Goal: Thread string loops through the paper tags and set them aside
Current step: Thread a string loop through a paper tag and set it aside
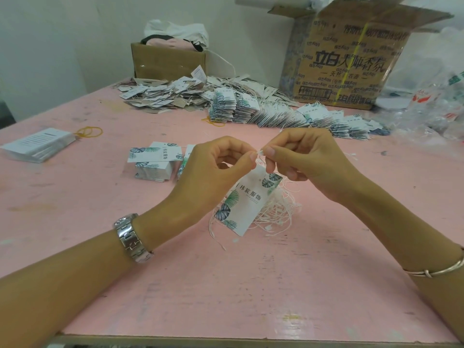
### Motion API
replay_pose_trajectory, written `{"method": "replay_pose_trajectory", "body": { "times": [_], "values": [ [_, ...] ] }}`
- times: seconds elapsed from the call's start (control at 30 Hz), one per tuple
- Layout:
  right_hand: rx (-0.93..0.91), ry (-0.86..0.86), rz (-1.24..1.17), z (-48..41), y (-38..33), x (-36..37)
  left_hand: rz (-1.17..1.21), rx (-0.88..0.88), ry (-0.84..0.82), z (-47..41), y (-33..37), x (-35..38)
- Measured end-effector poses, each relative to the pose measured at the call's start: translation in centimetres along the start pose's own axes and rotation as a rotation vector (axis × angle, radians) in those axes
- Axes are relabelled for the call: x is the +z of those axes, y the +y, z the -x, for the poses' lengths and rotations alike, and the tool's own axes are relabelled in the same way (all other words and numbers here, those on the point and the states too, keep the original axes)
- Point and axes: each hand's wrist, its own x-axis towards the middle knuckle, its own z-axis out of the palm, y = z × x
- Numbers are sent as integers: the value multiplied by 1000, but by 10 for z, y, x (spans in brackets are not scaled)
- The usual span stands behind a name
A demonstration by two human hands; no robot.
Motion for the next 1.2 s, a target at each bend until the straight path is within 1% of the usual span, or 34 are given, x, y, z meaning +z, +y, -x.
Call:
{"method": "replay_pose_trajectory", "body": {
  "times": [0.3, 0.57, 0.63, 0.73, 0.83, 0.97, 1.2],
  "values": [
    [-8, 12, 14, 1, -1, 2, -10, 11, -12, -1, -1, -1],
    [-19, -14, 41, 1, -1, 6, -56, 21, -28, 1, -3, 0],
    [-26, -22, 55, 1, 0, 5, -104, 43, -39, 1, -3, -2],
    [-23, -29, 65, 1, 0, 4, -237, 111, -65, 2, -4, -3],
    [-14, -37, 79, 1, 2, 5, -316, 128, -85, 3, -4, -2],
    [-10, -41, 58, 1, 3, 9, -365, 156, -78, 4, -5, -3],
    [-15, 14, 50, 3, 6, 19, -414, 217, -20, 5, -5, -4]
  ]
}}
